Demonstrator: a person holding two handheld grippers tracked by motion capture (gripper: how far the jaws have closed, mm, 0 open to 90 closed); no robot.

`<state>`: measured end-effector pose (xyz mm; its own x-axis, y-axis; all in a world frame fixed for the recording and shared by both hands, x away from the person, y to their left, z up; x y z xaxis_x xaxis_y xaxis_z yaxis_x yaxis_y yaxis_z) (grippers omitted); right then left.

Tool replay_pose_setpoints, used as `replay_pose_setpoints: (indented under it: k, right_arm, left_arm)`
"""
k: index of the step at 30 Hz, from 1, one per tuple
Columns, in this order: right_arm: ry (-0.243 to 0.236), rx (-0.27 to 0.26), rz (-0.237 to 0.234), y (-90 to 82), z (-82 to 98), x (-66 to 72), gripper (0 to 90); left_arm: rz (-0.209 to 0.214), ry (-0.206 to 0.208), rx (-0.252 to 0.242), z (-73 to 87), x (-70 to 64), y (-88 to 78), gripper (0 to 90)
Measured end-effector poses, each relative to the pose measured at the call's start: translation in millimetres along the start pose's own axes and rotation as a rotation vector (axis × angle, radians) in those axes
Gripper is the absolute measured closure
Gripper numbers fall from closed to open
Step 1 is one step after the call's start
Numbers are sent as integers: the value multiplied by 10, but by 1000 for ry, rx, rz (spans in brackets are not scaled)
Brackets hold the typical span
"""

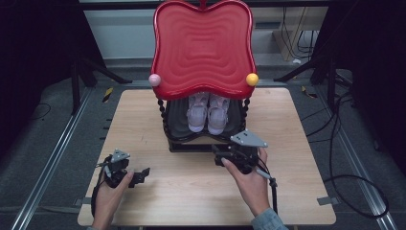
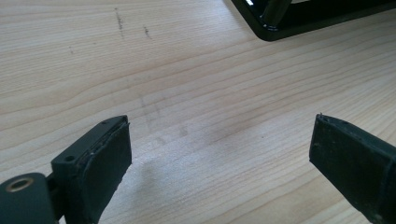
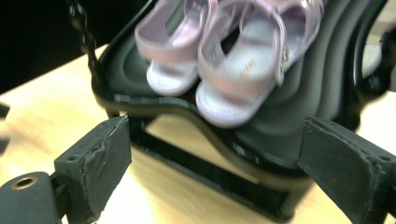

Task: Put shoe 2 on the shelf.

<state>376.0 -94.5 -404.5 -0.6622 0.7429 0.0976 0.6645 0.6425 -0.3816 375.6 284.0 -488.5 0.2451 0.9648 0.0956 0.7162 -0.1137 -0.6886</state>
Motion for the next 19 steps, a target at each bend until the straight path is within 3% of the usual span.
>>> replay_pose_setpoints:
  k: [7,11,17,19]
  right_arm:
    - [10,16,17,-244,405,-213,77]
    - [35,37,43,-350,650,-447,71]
    - [113,100,92,-434,965,-795,83]
    - [161,135,96,-428,1060,-899,84]
  left_arm:
    - [-22,2,-3,33,18,15,51]
    - [-43,10,-6,46,30,19,51]
    - [-62,0,0,80,65,31,52]
    - [-64,0,3,88,70,39,54]
Point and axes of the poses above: each handheld gripper's, and its own axes: y roughly forward along the jaws, z roughly out of its underside, x roughly to its left, the point moved 2 cm from there along y, roughly forward along the jaws, and after that the axes turned 14 degrees about -z, right-handed, at the moved point
